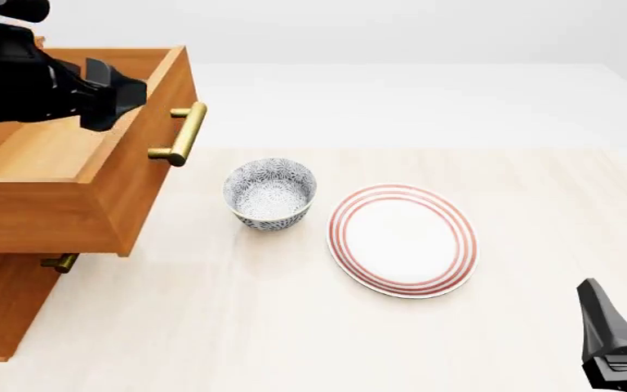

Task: Open the top drawer of the cabinet.

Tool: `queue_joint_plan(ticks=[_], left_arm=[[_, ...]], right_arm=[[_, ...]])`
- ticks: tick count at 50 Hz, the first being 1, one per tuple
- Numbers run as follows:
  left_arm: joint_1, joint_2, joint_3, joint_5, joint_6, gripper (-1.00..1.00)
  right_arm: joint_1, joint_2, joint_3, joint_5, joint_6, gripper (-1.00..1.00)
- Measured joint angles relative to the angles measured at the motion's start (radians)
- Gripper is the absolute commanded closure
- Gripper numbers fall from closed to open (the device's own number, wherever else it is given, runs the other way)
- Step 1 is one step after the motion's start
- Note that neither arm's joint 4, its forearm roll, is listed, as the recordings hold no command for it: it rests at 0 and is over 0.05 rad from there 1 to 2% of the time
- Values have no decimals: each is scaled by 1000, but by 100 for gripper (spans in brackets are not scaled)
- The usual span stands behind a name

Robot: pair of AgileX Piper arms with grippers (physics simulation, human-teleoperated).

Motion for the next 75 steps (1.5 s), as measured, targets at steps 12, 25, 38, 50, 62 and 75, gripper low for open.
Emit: queue_joint_plan(ticks=[12,25,38,50,62,75], left_arm=[[39,-57,-22,31,19,-100],[90,-132,-34,58,33,-100],[138,-214,-33,87,43,-100],[171,-288,-46,120,60,-100],[193,-354,-60,153,85,-100],[198,-411,-76,185,116,-100]], right_arm=[[0,0,0,0,0,-100],[0,0,0,0,0,-100],[0,0,0,0,0,-100],[0,0,0,0,0,-100],[0,0,0,0,0,-100],[0,0,0,0,0,-100]])
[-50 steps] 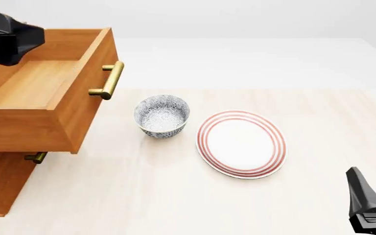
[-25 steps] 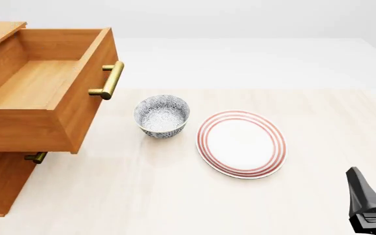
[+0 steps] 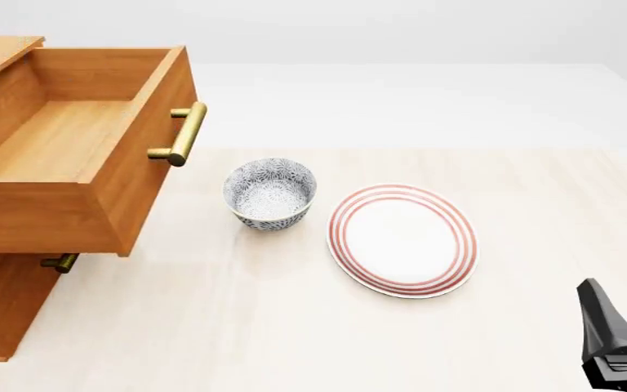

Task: Open the top drawer of the cabinet.

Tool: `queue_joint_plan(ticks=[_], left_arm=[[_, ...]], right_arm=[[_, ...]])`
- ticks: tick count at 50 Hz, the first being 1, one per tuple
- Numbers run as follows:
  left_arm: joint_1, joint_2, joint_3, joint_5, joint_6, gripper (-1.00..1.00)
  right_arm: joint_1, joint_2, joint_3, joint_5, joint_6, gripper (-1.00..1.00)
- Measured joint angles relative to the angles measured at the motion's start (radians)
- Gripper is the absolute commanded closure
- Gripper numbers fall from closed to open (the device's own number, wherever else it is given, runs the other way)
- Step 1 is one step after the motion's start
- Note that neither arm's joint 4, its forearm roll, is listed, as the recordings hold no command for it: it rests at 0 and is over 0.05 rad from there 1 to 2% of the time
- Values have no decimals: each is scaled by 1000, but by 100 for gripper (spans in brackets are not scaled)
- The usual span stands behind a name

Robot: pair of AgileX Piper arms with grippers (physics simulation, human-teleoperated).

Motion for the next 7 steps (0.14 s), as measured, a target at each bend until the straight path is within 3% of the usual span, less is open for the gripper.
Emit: queue_joint_plan(ticks=[7], left_arm=[[-3,-25,-2,11,13,-100]], right_arm=[[0,0,0,0,0,-100]])
